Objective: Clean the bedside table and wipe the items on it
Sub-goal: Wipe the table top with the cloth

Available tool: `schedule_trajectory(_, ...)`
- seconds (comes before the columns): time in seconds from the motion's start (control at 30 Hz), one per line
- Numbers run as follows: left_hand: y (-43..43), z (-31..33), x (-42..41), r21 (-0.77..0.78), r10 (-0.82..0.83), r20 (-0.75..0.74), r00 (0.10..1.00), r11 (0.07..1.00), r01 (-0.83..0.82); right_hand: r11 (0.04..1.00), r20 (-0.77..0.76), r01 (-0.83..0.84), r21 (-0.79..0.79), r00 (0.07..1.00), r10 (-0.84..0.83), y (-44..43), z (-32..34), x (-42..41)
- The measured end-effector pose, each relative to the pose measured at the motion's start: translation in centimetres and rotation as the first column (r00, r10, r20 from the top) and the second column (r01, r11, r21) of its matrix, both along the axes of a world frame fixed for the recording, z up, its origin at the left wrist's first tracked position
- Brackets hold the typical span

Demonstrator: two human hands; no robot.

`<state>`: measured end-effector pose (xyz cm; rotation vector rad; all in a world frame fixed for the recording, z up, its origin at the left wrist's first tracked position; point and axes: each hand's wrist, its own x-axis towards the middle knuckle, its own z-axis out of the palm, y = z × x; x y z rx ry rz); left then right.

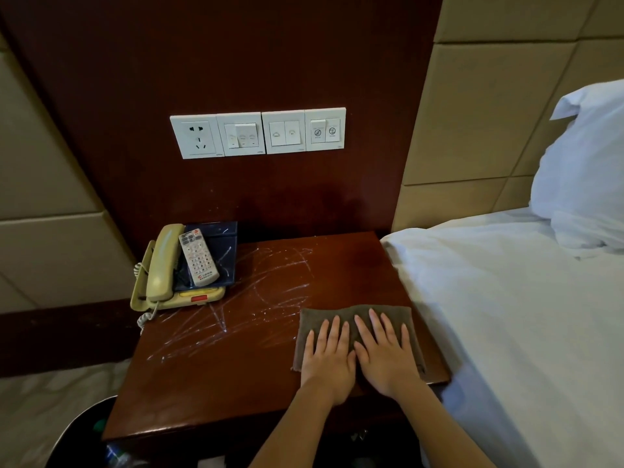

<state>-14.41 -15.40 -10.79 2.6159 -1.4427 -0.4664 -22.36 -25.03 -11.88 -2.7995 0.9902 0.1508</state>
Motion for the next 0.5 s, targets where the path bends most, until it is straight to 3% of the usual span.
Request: schedule_trajectory(0.5,-7.3,-0.6,9.3,0.003,0.03,0.094,0.995,1.0,-0.03,1.0,0.01,0.01,0.015,1.0,-0.01,-6.8,-0.3,9.4)
